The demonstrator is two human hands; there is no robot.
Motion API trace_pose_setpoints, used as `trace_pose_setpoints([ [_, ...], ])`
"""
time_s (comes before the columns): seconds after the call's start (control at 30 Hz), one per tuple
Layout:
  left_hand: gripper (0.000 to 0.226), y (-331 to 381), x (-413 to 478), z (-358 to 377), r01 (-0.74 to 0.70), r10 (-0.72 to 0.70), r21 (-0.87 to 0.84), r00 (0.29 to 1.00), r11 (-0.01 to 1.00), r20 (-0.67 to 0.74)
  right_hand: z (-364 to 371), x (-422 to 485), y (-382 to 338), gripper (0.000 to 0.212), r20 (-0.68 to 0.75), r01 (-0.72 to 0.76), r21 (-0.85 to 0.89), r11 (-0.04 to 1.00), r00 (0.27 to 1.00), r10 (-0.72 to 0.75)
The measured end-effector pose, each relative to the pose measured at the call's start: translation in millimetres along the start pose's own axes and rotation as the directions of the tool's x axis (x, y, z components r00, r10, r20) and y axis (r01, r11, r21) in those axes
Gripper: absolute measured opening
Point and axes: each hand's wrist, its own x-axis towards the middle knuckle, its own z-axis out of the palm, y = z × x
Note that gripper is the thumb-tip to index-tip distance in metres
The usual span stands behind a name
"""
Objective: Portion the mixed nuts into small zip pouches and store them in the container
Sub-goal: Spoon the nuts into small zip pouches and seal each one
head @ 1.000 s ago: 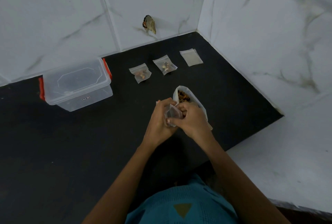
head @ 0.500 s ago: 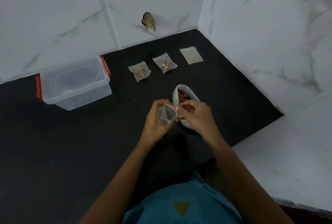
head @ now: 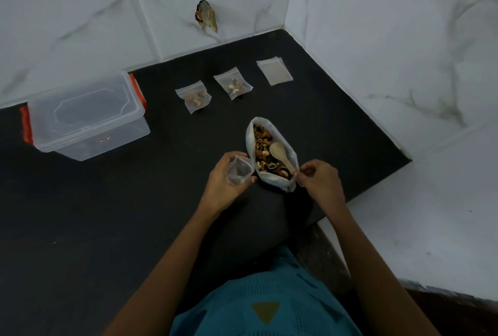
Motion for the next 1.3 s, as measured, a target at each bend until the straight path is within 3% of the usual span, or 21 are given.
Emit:
trace_pose_setpoints([
  [0.17,0.049,-1.8,2.6,7.2,0.049,-0.049,0.035,0.999,0.998,0.002,0.3,3.4,2.1,0.010,0.024,-0.032,0.137,0.990,0.999,0.029],
  [0.33,0.051,-1.0,8.3,13.5,0.117,-0.118,0.060,0.993,0.991,0.022,-2.7,7.3,-3.6,0.015,-0.087,0.093,0.174,0.980,0.993,-0.079],
  [0.6,0.073,-5.3,15.6,20.7,0.241,-0.248,0.088,0.966,0.967,0.072,0.2,14.8,-12.2,0.012,-0.089,0.079,0.506,0.859,0.995,-0.040],
  [0.77,0.074,-8.8,17.8,21.5,0.271,-0.278,0.089,0.957,0.958,0.084,-7.7,16.3,-5.9,0.015,-0.217,0.199,0.353,0.914,0.968,-0.127],
  [0.93,0.073,-8.4,16.8,21.8,0.296,-0.308,0.105,0.943,0.949,0.127,-13.0,12.5,-2.6,0.015,-0.189,0.383,0.089,0.919,0.913,-0.362],
  [1.1,0.049,-5.2,16.7,22.8,0.271,-0.278,0.063,0.947,0.960,0.162,2.2,13.8,-2.8,0.017,-0.176,0.363,0.093,0.927,0.923,-0.343],
  [1.23,0.055,-8.1,17.4,23.2,0.291,-0.290,0.019,0.943,0.957,0.165,12.6,14.2,-7.7,0.018,-0.205,0.390,0.113,0.914,0.909,-0.363],
  [1.3,0.046,-7.2,16.9,24.4,0.290,-0.284,-0.013,0.945,0.957,0.164,13.8,14.5,-9.5,0.017,-0.190,0.398,0.105,0.911,0.908,-0.374],
])
